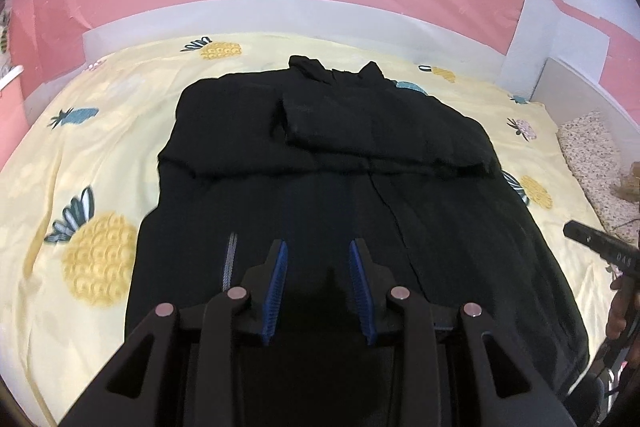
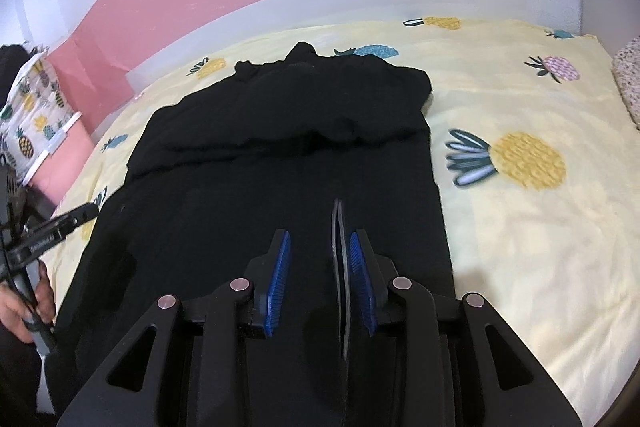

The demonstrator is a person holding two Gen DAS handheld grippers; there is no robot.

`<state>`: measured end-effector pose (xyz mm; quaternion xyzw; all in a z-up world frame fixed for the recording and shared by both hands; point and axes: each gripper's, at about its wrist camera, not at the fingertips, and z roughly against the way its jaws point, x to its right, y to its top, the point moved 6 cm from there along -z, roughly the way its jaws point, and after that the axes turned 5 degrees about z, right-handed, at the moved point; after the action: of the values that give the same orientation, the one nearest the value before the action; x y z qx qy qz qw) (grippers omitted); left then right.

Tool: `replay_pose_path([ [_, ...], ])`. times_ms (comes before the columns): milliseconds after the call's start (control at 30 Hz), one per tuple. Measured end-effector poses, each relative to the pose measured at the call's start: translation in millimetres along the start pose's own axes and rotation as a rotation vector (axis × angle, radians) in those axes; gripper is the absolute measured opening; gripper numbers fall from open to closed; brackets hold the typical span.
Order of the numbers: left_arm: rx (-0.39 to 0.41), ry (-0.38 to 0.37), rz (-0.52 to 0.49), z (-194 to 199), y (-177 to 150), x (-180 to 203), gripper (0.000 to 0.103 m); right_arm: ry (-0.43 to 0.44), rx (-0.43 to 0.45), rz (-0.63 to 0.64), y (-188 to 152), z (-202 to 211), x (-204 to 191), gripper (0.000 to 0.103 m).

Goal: Fold large clothes
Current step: 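Release the coat and raise both grippers away from it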

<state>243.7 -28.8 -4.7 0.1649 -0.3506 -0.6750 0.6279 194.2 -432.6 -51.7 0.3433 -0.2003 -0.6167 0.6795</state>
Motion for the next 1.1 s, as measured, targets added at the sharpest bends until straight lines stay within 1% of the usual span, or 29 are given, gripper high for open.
replay_pose_path([
  [33, -0.002, -0.007, 0.005, 6, -6, 1, 0.034, -0.002, 0.001, 0.001, -6, 5, -1, 0.042],
  [67, -0.001, -0.011, 0.006, 11, -11, 2, 0.034, -0.001, 0.002, 0.003, -12, 11, -3, 0.048],
  [100, -0.001, -0.013, 0.003, 16, -17, 3, 0.034, 0.0, 0.005, 0.007, -19, 17, -5, 0.051],
  [267, 0.001, -0.014, -0.031, 41, -43, 11, 0.034, -0.017, 0.006, 0.015, -45, 37, -10, 0.052],
  [333, 0.002, -0.01, -0.042, 49, -53, 12, 0.034, -0.02, 0.006, 0.011, -55, 43, -11, 0.054],
  [367, 0.0, -0.014, -0.042, 53, -58, 12, 0.035, -0.016, 0.005, 0.002, -61, 46, -11, 0.058],
  [400, -0.005, -0.016, -0.042, 56, -64, 11, 0.036, -0.011, 0.003, -0.004, -65, 48, -11, 0.06],
  [500, -0.017, -0.007, -0.048, 65, -81, 7, 0.041, -0.005, -0.011, -0.016, -79, 52, -9, 0.062],
  [600, -0.025, 0.011, -0.043, 72, -95, -4, 0.047, -0.007, -0.023, -0.035, -89, 53, -1, 0.067],
  [700, -0.026, 0.036, -0.022, 78, -105, -21, 0.055, -0.019, -0.04, -0.063, -99, 52, 13, 0.067],
  [900, -0.021, 0.096, 0.008, 85, -113, -55, 0.056, -0.044, -0.056, -0.102, -108, 50, 33, 0.067],
  [1000, -0.011, 0.117, 0.023, 89, -115, -71, 0.059, -0.059, -0.059, -0.111, -110, 51, 42, 0.067],
  [1100, -0.012, 0.144, 0.052, 88, -115, -90, 0.059, -0.069, -0.062, -0.137, -112, 51, 54, 0.068],
])
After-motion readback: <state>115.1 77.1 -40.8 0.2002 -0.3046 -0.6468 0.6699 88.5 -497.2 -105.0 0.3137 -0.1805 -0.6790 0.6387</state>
